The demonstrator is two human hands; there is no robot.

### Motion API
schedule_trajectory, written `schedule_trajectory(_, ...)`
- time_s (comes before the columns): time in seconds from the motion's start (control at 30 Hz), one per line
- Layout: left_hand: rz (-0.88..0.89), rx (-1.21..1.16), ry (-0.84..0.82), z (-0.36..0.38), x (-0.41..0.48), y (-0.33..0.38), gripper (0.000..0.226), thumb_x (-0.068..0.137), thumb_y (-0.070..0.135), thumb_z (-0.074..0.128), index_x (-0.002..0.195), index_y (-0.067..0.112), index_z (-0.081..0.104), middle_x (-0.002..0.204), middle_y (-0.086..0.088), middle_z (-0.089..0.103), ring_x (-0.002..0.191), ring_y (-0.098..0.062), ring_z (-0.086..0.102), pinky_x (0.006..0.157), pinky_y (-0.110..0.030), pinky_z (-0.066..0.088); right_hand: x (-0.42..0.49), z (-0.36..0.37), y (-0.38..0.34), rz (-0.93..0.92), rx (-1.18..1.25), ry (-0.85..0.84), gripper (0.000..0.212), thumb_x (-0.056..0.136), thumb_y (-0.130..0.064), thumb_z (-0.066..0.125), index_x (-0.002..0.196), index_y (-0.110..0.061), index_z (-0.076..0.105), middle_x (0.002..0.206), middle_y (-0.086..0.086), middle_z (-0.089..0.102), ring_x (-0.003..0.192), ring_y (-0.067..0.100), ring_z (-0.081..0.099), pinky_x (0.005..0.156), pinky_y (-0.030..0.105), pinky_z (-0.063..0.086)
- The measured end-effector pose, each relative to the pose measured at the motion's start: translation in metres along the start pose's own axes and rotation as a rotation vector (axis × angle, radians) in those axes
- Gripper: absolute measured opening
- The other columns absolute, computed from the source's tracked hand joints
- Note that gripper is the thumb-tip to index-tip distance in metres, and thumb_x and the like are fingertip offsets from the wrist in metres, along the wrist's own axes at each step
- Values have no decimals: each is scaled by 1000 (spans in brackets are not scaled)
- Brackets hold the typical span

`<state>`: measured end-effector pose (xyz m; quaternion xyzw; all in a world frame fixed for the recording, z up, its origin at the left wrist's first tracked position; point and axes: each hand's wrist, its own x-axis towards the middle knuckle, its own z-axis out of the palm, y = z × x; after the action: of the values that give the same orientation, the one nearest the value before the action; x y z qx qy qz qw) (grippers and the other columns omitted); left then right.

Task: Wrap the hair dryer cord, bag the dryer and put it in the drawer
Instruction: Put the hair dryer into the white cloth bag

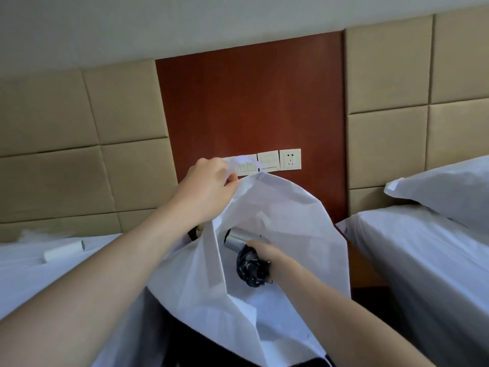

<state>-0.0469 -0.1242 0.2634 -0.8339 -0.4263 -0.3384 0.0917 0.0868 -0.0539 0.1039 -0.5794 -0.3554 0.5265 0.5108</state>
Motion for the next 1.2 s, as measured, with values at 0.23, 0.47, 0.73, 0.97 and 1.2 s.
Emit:
schedule_trajectory(0.23,45,-28,44,-27,-8,-4,22,88,19,52,70,14,62,63,-5,57,71,-30,55,64,-31,47,40,28,5,112,4,78,45,96,-28,44,132,-1,38,91,16,50,92,32,52,66,32,45)
schedule_trajectory(0.47,31,-84,14,-25,-13,-16,22,88,20,52,72,12,65,74,-10,66,74,-30,60,71,-41,54,70,61,33,49,-49,257,39,99,-18,31,132,-1,43,137,16,47,115,28,50,96,32,40)
schedule_trajectory(0.73,37,-108,18,-25,-17,-28,22,90,18,52,74,11,66,74,-8,64,76,-29,60,69,-37,52,81,91,43,41,201,93,37,92,-20,52,121,2,47,113,17,56,97,31,57,92,40,49)
schedule_trajectory(0.97,17,-101,-18,-17,-18,-42,23,90,18,52,74,8,66,71,-11,64,71,-27,56,66,-32,45,83,83,45,-9,-321,-16,42,92,-22,51,125,3,49,120,14,57,110,32,57,89,39,49)
schedule_trajectory(1.2,9,-95,-85,-10,-24,-43,23,90,19,52,72,13,64,59,-5,54,53,-12,41,58,-27,34,33,46,17,-131,-679,-149,19,88,-24,50,77,-11,58,84,6,51,84,21,50,73,29,41)
